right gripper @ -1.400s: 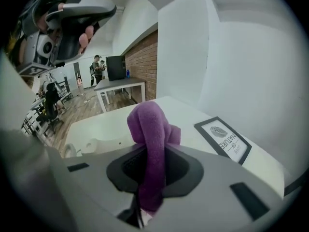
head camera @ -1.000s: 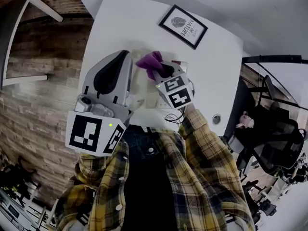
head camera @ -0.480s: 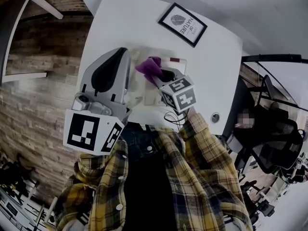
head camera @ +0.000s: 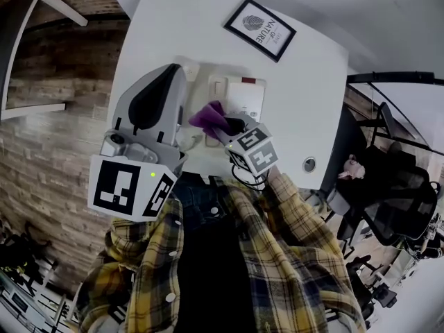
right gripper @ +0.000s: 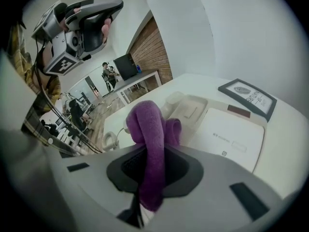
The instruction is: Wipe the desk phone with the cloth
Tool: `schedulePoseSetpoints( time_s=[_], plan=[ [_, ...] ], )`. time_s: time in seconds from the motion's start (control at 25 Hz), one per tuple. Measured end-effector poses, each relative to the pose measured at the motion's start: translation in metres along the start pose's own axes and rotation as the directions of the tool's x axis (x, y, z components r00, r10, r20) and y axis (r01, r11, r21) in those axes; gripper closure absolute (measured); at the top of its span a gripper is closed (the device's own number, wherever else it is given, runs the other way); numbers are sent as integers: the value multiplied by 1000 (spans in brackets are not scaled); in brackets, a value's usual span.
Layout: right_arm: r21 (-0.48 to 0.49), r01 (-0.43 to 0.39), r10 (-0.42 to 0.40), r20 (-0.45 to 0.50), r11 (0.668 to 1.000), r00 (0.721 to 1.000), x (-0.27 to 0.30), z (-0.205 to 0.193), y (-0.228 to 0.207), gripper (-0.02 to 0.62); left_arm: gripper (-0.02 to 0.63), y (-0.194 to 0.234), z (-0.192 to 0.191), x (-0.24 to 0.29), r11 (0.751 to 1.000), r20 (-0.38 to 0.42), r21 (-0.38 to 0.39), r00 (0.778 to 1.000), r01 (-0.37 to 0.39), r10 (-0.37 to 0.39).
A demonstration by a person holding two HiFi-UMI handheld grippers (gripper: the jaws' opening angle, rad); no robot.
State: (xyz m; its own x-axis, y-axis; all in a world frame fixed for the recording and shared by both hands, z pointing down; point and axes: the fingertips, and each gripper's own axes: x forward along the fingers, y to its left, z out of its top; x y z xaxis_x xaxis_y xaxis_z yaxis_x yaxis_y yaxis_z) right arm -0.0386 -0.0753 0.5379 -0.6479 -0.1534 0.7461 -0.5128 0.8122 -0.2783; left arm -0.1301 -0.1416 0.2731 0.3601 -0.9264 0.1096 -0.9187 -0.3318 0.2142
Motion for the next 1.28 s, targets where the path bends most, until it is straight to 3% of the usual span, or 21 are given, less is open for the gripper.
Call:
schedulePoseSetpoints(
  time_s=[0.36,0.52,0.68,0.88,1.28],
  plan=[
    [46,-118,122,-107,992,987,4,-47,44,529,591,-2,0,-2,1000,-1,2,1000,5,-5],
    [94,-140,149,-100,986,984,6,-58,50,529,591,-3,0,-3,1000,2,4,1000,7,-7],
    [82,-147,156,-110,986,982,0,-57,50,529,591,-6,1,-4,1000,5,8,1000,10,-10],
    [45,-116,118,-49,992,992,-18,-30,37,529,591,-9,6,-6,1000,19,15,1000,10,-10],
    [-58,59,-55,68,997,996,-38,58,-46,529,591,-7,10,-9,1000,31,22,999,-22,22]
  ],
)
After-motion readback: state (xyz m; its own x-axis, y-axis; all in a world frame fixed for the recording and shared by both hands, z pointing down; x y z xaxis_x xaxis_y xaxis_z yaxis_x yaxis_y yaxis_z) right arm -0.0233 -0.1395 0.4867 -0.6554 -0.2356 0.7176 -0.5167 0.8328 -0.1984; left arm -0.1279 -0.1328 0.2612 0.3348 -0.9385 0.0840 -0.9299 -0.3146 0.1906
